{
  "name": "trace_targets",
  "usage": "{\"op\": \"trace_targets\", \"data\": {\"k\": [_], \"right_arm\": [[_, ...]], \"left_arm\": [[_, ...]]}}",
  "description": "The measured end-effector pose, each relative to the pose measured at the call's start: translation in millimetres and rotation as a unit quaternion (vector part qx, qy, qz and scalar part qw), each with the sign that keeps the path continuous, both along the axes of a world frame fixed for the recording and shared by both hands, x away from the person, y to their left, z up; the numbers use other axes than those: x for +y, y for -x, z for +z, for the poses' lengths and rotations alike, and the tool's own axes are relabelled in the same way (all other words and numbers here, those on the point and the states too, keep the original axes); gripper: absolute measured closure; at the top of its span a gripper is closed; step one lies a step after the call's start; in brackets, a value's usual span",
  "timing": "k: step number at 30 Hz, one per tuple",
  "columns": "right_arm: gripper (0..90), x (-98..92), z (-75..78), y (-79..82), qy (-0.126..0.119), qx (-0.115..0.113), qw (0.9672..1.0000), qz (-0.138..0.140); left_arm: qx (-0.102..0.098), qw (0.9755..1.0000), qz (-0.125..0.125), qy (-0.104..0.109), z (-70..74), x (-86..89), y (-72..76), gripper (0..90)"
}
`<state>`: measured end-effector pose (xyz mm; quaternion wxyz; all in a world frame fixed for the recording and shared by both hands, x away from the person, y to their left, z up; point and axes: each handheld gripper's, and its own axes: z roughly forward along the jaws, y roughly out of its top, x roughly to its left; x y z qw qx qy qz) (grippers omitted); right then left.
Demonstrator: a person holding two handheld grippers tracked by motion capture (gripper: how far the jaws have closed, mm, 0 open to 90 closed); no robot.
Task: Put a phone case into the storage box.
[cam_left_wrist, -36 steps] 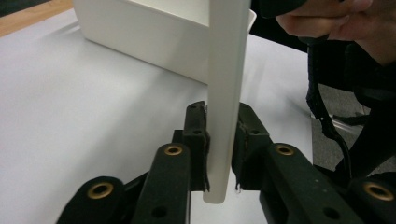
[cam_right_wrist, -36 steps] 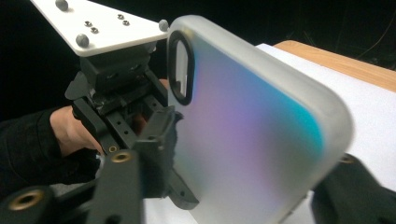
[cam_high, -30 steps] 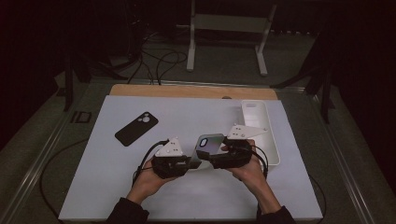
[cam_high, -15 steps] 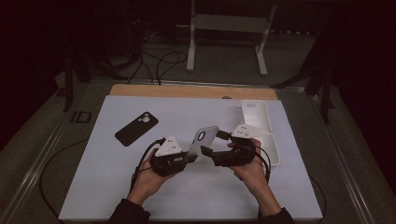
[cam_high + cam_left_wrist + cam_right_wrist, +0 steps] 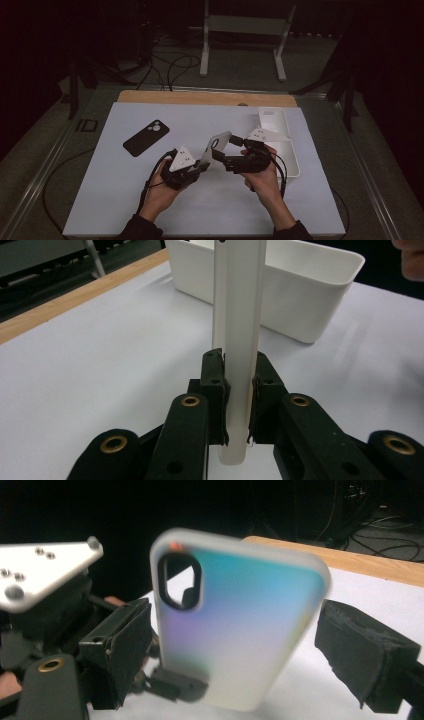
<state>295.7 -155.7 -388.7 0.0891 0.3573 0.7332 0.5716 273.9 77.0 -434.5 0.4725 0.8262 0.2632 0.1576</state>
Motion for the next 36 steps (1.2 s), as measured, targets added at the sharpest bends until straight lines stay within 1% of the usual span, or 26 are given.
{"op": "trace_targets", "data": {"k": [3, 4, 5, 6, 11, 16, 19, 22, 24, 28, 29, 32, 33, 34, 35, 36], "right_arm": [[15.2, 2.1, 0.9, -1.6, -0.001, 0.004, 0.9999, -0.010], [15.4, 3.0, 1.0, -2.2, -0.008, 0.009, 0.9999, -0.009], [15.5, 3.3, 0.9, -2.4, -0.011, 0.011, 0.9998, -0.008], [15.6, 4.0, 0.4, -3.0, -0.016, 0.014, 0.9997, -0.012], [15.2, 8.3, -1.8, -5.1, -0.027, 0.023, 0.9991, -0.023], [15.4, 10.1, -3.4, -6.6, -0.033, 0.029, 0.9985, -0.033], [16.3, 11.1, -3.9, -6.2, -0.035, 0.028, 0.9982, -0.041], [16.8, 13.0, -2.2, -3.0, -0.028, 0.016, 0.9983, -0.048], [16.9, 13.8, -1.6, -2.2, -0.026, 0.011, 0.9984, -0.049], [17.1, 14.1, -1.6, -1.7, -0.026, 0.011, 0.9985, -0.046], [17.0, 14.1, -1.7, -1.7, -0.025, 0.012, 0.9986, -0.045], [17.1, 15.1, -2.3, -1.2, -0.020, 0.012, 0.9988, -0.042], [17.1, 15.5, -2.7, -1.3, -0.019, 0.009, 0.9989, -0.041], [17.1, 15.5, -2.7, -1.3, -0.019, 0.009, 0.9989, -0.041], [17.0, 15.8, -2.9, -1.0, -0.016, 0.008, 0.9990, -0.042], [17.0, 15.8, -2.9, -1.0, -0.016, 0.008, 0.9990, -0.042]], "left_arm": [[-0.002, 1.0000, -0.002, 0.000, -0.4, -1.9, 0.6, 80.5], [-0.003, 1.0000, -0.002, -0.001, -0.5, -2.2, 0.7, 80.5], [-0.005, 1.0000, -0.001, -0.005, -0.7, -3.1, 1.1, 80.6], [-0.005, 1.0000, -0.001, -0.006, -0.8, -3.4, 1.2, 80.6], [-0.006, 0.9999, -0.003, -0.012, -2.8, -7.4, 2.5, 80.6], [-0.003, 1.0000, -0.004, -0.007, -3.6, -7.8, 2.6, 80.6], [-0.002, 1.0000, -0.004, -0.005, -3.4, -8.3, 2.6, 80.4], [-0.002, 1.0000, -0.003, -0.002, -3.2, -7.9, 2.6, 80.4], [-0.003, 1.0000, -0.003, 0.000, -3.0, -7.8, 2.9, 80.4], [-0.006, 1.0000, -0.002, -0.004, -3.3, -6.9, 3.5, 79.7], [-0.005, 1.0000, -0.005, -0.006, -3.6, -6.8, 3.4, 78.6], [-0.003, 1.0000, -0.009, -0.001, -3.6, -5.8, 3.4, 66.1], [-0.002, 1.0000, -0.008, 0.001, -3.5, -5.3, 3.3, 66.1], [-0.002, 1.0000, -0.008, 0.001, -3.5, -5.3, 3.3, 63.1], [0.001, 1.0000, -0.006, 0.005, -3.1, -3.0, 2.8, 56.5], [0.002, 0.9999, -0.007, 0.007, -3.0, -1.8, 2.7, 56.5]]}}
